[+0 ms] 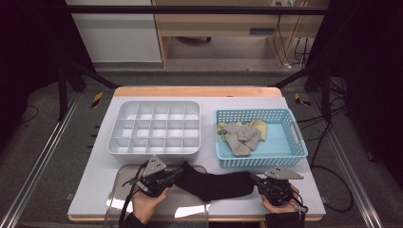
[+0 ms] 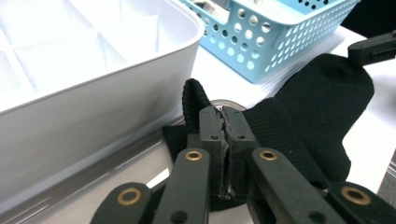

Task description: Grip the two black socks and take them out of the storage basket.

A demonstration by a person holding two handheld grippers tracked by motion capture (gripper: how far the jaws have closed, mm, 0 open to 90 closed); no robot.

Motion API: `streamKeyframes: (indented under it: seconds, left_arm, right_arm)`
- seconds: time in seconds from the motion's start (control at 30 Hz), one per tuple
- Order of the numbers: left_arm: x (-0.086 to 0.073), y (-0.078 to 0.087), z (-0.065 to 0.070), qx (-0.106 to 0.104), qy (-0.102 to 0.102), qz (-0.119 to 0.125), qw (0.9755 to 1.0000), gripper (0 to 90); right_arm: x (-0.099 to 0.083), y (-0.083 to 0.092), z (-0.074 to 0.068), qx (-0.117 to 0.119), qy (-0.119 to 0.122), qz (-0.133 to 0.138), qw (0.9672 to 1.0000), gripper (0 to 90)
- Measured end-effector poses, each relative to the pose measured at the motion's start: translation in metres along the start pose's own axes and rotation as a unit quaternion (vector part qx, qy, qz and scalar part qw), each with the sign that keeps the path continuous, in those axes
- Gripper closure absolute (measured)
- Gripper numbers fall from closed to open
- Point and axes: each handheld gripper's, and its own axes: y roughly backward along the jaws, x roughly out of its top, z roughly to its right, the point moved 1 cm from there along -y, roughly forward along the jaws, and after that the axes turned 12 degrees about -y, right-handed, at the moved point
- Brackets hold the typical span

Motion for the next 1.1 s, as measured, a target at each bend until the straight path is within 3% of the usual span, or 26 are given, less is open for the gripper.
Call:
streamKeyframes:
  seconds: [0.03,0.13,0.27,0.3,0.43,0.53,0.67,0.83,0.9,1.1]
  left_arm:
    - [-0.005,-0.007,-0.001,-0.001,0.008,-0.021,0.9997,86.9]
    - [-0.011,-0.011,-0.005,-0.004,0.025,-0.04,0.9989,86.5]
    - [-0.013,-0.011,-0.007,0.002,0.028,-0.046,0.9985,80.5]
    - [-0.014,-0.01,-0.006,0.013,0.024,-0.051,0.9983,75.8]
    - [-0.019,-0.006,-0.004,0.026,0.014,-0.066,0.9974,66.1]
    - [-0.024,-0.005,-0.003,0.021,0.022,-0.071,0.997,63.2]
    - [-0.026,-0.009,-0.002,0.015,0.033,-0.079,0.9962,63.5]
    - [-0.027,-0.012,0.001,0.011,0.043,-0.08,0.9958,71.4]
    - [-0.027,-0.012,0.001,0.011,0.046,-0.079,0.9958,73.7]
    - [-0.025,-0.009,0.004,0.02,0.029,-0.078,0.9964,81.8]
  right_arm:
    - [0.0,0.001,0.001,-0.003,-0.001,-0.001,1.0,89.1]
    - [-0.001,0.0,0.003,-0.01,-0.002,-0.005,0.9999,88.8]
    - [-0.002,-0.003,0.006,-0.013,-0.004,-0.004,0.9999,86.5]
    - [-0.004,-0.004,0.006,-0.012,-0.007,-0.002,0.9999,79.7]
    - [-0.003,0.001,0.006,-0.004,-0.015,0.018,0.9997,72.7]
    - [-0.007,0.006,0.007,-0.005,-0.02,0.023,0.9995,67.1]
    - [-0.018,0.002,0.009,0.001,-0.031,0.004,0.9995,63.7]
    - [-0.023,-0.013,0.01,0.005,-0.037,-0.019,0.9991,66.0]
    - [-0.024,-0.018,0.008,0.01,-0.039,-0.027,0.9988,71.6]
    - [-0.021,-0.018,0.003,0.016,-0.039,-0.032,0.9986,84.4]
